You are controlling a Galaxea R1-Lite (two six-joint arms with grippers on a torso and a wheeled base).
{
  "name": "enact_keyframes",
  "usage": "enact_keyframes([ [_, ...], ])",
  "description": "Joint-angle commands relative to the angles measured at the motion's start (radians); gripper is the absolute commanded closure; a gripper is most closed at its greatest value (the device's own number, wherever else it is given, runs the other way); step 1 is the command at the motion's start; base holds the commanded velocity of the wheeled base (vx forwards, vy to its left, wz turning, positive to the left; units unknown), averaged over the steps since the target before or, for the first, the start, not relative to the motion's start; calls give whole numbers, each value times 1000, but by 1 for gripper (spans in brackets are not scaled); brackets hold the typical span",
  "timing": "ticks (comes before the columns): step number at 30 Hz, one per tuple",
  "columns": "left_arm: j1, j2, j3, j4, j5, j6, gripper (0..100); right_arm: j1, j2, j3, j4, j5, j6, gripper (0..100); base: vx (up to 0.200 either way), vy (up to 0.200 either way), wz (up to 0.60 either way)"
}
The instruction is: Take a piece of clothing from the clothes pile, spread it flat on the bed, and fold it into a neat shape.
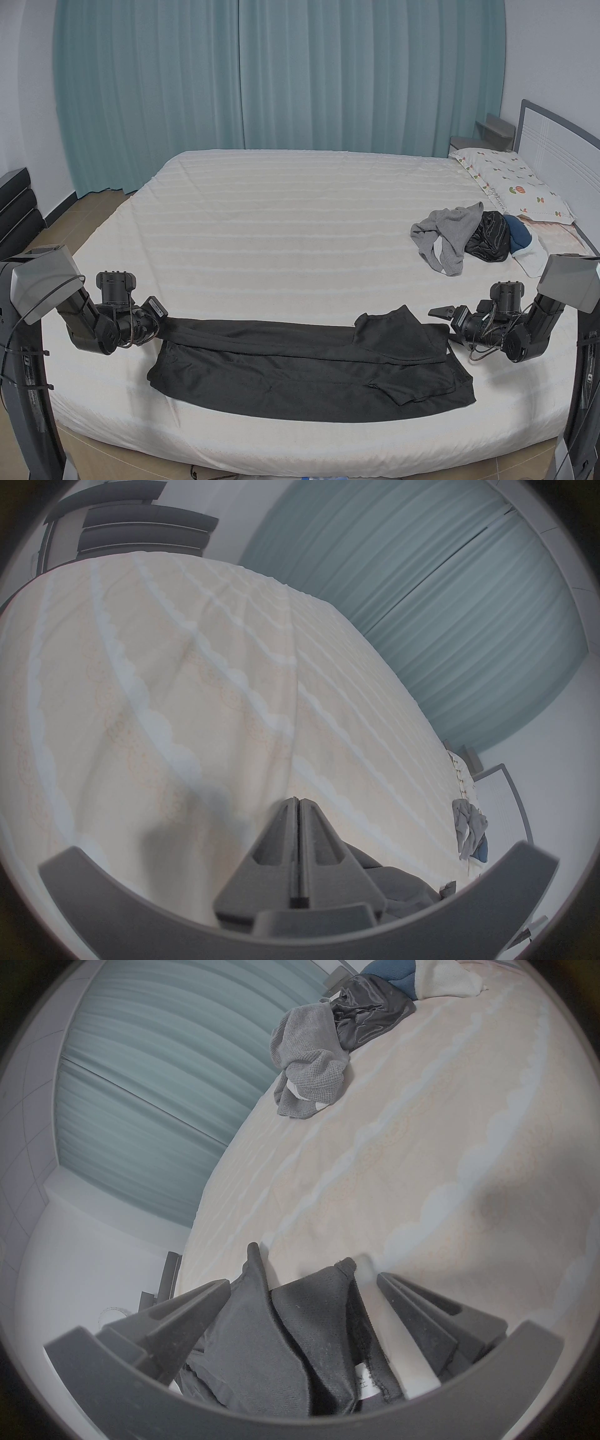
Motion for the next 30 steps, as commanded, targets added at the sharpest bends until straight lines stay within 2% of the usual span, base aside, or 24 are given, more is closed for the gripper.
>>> enact_keyframes([
  [1, -1, 0, 0, 0, 0, -1, 100, 2, 15, -8, 1, 0, 1, 0, 0, 0, 0],
  [6, -1, 2, 2, 0, 0, -1, 100, 8, 22, -17, 5, -1, 1, 0, 0, 0, 0],
  [7, -1, 2, 2, 0, 0, -1, 100, 16, 25, -20, 8, -4, 1, 100, 0, 0, 0],
  [13, -3, 0, 8, 0, 0, -1, 100, 16, 30, -45, 48, -57, 0, 100, 0, 0, 0],
  [20, -4, -1, 11, 0, -2, -3, 100, 4, 21, -52, 36, -63, 3, 100, 0, 0, 0],
  [24, -4, -1, 20, 0, -2, -3, 100, 4, 27, -79, 36, -100, 30, 100, 0, 0, 0],
  [29, -6, -1, 23, 0, -2, -3, 100, 4, 28, -79, 36, -103, 36, 100, 0, 0, 0],
  [30, -6, -4, 23, 0, -3, -3, 0, 4, 28, -75, 36, -103, 36, 100, 0, 0, 0],
])
